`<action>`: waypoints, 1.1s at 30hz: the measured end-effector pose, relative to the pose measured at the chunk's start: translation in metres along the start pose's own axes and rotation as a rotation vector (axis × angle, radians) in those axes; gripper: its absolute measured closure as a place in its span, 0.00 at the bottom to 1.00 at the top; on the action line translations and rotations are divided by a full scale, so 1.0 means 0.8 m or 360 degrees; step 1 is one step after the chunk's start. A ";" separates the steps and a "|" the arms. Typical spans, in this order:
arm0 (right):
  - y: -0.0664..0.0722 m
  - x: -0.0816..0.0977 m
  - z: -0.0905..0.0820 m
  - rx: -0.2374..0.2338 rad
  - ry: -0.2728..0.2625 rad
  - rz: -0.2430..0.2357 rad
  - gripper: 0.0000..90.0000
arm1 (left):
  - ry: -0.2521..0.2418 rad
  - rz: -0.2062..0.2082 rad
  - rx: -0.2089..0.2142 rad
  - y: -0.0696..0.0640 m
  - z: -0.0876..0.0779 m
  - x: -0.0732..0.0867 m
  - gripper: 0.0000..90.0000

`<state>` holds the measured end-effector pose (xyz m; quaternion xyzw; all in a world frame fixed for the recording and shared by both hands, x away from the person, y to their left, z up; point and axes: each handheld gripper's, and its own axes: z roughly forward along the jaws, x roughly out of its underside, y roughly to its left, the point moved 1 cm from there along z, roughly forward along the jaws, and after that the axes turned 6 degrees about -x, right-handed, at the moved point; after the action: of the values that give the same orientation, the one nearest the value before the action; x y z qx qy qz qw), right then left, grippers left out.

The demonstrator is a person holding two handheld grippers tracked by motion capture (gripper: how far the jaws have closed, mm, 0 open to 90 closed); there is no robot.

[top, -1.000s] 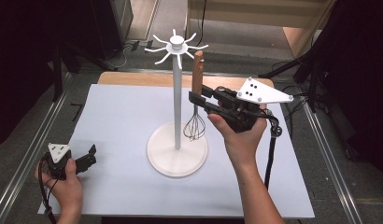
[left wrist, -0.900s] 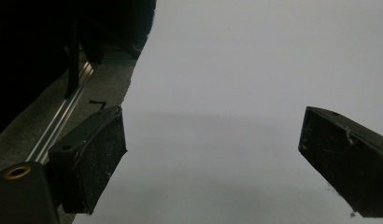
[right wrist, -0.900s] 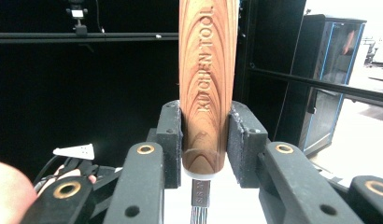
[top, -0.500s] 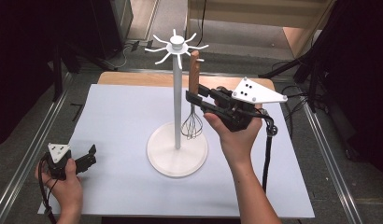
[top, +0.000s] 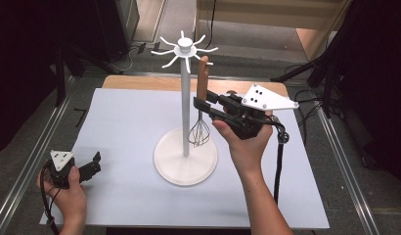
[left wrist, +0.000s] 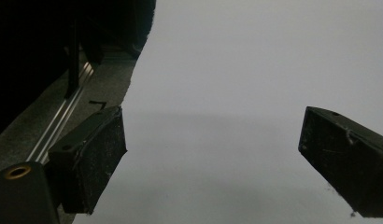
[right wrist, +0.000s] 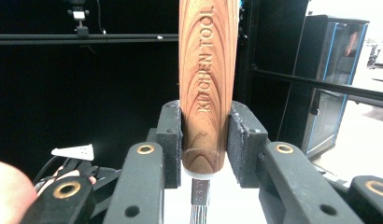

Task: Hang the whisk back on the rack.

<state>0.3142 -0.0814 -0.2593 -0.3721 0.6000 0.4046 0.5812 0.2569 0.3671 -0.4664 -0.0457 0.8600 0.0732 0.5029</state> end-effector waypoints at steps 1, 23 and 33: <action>0.000 0.000 0.000 -0.0002 0.0003 0.0000 0.78 | 0.0000 -0.0001 0.0001 0.000 0.000 0.000 0.09; -0.016 0.014 -0.027 0.0188 -0.0012 0.0015 0.38 | -0.0003 0.0006 -0.0001 -0.001 0.000 0.000 0.09; -0.040 0.057 -0.054 0.0391 0.0048 0.0106 0.08 | -0.0006 0.0014 -0.0008 -0.001 0.000 0.000 0.09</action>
<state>0.3242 -0.1329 -0.3070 -0.2841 0.6656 0.3416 0.5996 0.2571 0.3659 -0.4667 -0.0430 0.8591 0.0778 0.5040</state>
